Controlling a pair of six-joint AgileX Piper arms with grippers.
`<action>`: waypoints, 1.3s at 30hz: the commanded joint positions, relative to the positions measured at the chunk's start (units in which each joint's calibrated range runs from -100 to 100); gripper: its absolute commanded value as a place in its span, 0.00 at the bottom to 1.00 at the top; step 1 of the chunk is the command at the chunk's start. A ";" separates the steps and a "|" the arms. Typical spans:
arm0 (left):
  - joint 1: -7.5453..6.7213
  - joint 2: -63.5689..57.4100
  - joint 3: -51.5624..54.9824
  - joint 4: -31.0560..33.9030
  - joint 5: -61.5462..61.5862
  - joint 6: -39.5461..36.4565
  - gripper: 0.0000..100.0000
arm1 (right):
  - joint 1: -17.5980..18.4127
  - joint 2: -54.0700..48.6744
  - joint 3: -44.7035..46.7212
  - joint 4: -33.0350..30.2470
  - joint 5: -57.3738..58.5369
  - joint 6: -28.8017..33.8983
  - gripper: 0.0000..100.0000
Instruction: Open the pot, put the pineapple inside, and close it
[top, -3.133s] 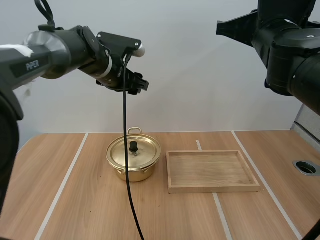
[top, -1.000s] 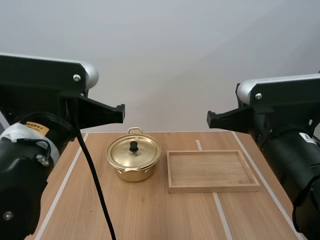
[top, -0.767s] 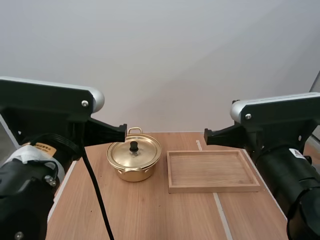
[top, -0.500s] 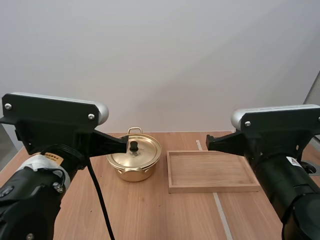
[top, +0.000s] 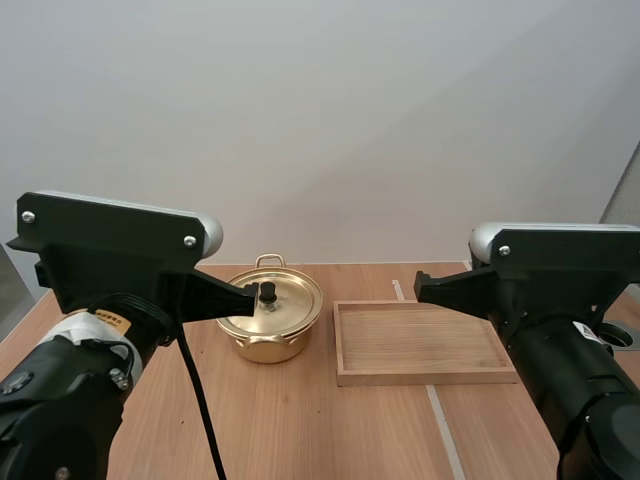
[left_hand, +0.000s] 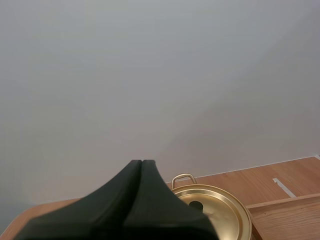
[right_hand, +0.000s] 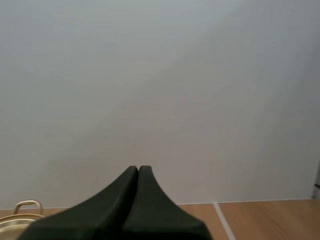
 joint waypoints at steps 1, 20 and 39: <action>0.08 -0.33 0.05 0.55 -0.09 -0.46 0.00 | -0.32 -0.42 -0.02 0.80 3.19 0.10 0.00; 0.08 -5.91 12.93 2.38 -6.71 -0.46 0.00 | -0.32 -0.42 0.11 1.07 3.39 0.10 0.00; 0.08 -9.82 23.60 6.07 -3.26 -0.46 0.00 | -2.45 -3.67 12.49 2.93 2.91 0.10 0.00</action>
